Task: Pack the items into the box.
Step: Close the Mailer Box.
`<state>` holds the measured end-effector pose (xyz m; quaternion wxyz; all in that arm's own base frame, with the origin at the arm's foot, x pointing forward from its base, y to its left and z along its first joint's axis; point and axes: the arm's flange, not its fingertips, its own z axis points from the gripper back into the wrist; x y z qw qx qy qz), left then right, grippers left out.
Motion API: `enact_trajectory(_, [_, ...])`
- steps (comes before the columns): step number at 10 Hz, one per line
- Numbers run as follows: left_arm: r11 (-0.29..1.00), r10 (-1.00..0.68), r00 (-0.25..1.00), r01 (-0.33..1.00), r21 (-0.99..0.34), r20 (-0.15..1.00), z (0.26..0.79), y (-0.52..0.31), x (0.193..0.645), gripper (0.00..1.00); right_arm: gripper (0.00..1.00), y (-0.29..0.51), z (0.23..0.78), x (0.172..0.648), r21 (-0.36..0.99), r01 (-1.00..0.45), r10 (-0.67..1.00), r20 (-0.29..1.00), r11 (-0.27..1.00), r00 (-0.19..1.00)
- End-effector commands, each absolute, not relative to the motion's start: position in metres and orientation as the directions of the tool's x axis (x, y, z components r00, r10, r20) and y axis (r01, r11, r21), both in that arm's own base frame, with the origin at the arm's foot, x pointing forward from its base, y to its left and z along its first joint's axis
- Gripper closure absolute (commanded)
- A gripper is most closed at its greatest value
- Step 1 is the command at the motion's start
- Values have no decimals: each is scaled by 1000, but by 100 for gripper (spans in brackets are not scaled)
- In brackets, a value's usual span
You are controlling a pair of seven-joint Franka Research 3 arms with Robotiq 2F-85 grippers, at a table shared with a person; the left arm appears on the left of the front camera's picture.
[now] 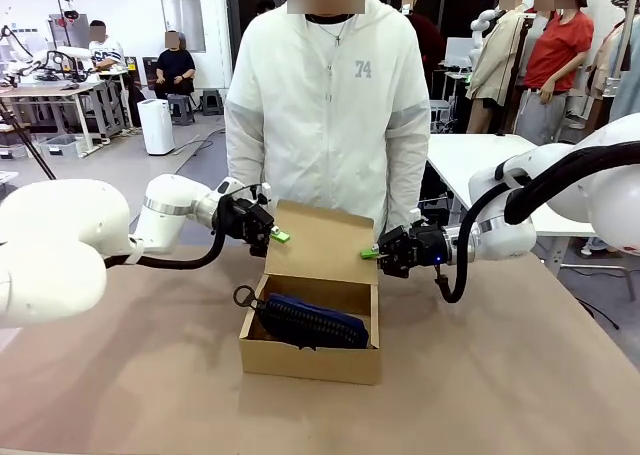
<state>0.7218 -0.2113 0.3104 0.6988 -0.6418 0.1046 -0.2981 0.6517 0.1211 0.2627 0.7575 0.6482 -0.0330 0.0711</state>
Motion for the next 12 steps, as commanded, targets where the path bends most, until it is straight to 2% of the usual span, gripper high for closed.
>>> enact_trajectory(1, [-22,-558,767,370,-929,318,318,-199,675,60,69,120,282,638,937,-327,81,319,124,944])
enact_trajectory(5, [-45,-555,732,448,-893,395,325,-202,657,60,69,121,294,612,793,-607,192,591,39,784])
enact_trajectory(7, [-57,-527,714,511,-858,460,325,-200,644,60,69,114,296,596,677,-736,163,729,-22,665])
enact_trajectory(8, [-13,-479,769,475,-880,423,324,-195,645,60,69,111,296,598,674,-739,85,735,24,673])
enact_trajectory(9, [-54,-544,728,466,-883,417,324,-210,688,60,69,121,296,613,746,-666,178,653,20,736])
enact_trajectory(12, [-54,-544,728,466,-883,417,324,-210,688,60,69,121,296,613,746,-666,178,653,20,736])
